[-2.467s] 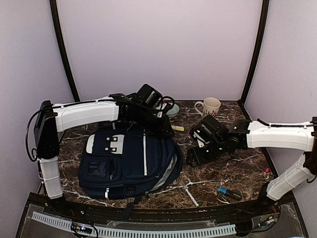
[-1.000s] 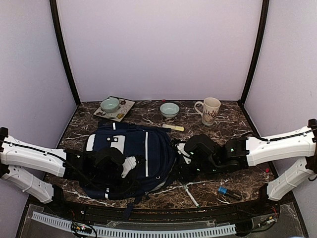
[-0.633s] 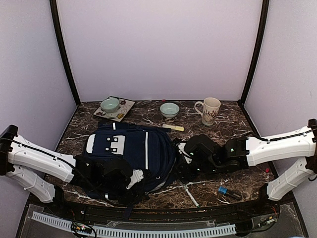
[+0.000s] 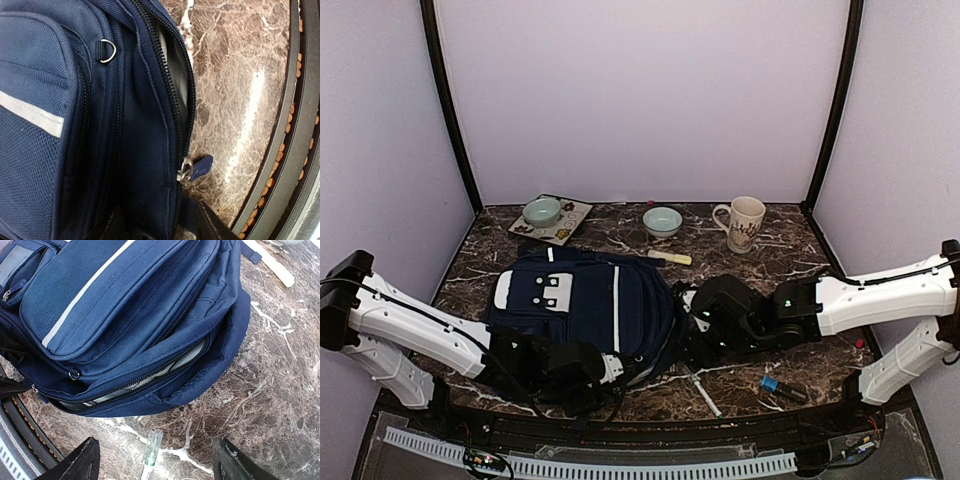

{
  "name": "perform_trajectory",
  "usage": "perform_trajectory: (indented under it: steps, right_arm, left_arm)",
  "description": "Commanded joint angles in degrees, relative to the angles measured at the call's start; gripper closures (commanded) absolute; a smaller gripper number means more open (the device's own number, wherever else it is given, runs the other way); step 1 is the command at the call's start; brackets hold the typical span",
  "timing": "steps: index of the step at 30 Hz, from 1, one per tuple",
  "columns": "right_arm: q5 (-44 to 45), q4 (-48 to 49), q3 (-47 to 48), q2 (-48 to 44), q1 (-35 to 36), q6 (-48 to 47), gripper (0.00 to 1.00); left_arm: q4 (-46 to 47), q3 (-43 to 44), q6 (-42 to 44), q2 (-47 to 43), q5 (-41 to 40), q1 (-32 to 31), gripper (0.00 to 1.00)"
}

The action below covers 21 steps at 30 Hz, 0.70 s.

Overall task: Pack the student bag
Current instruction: Pick up the largest pocket of the bag from the student bag.

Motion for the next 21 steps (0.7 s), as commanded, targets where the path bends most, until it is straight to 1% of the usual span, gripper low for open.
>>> perform_trajectory:
  steps: [1,6,8,10,14,17,21]
  right_arm:
    - [1.4,-0.3,-0.4,-0.8,0.6,1.2,0.22]
    - [1.5,-0.6,-0.3,-0.9,0.6,1.5,0.22]
    - [1.5,-0.6,-0.5,-1.0,0.5,1.5,0.22]
    - [1.6,-0.7,-0.6,-1.2,0.6,1.3,0.22]
    - [2.1,-0.9,-1.2,-1.6,0.6,1.0,0.22]
    - [2.9,-1.5,-1.4,-2.0,0.6,0.9,0.22]
    - [3.6,-1.6,-1.9,-3.0,0.6,0.6,0.22]
  left_arm:
    - [-3.4,1.4,2.9,0.1,-5.4,-1.1,0.52]
    - [-3.7,1.4,3.7,1.0,-9.6,-1.1,0.60]
    - [-3.7,1.5,4.4,1.4,-10.6,-1.1,0.65]
    - [-3.8,1.4,4.5,1.7,-11.0,-1.1,0.71]
    - [-4.5,1.5,3.1,2.2,-13.0,-1.1,0.88]
    - [-4.6,1.9,2.3,1.8,-12.8,-1.1,0.99]
    - [-5.3,3.9,-0.8,-0.1,-14.4,-1.1,1.00]
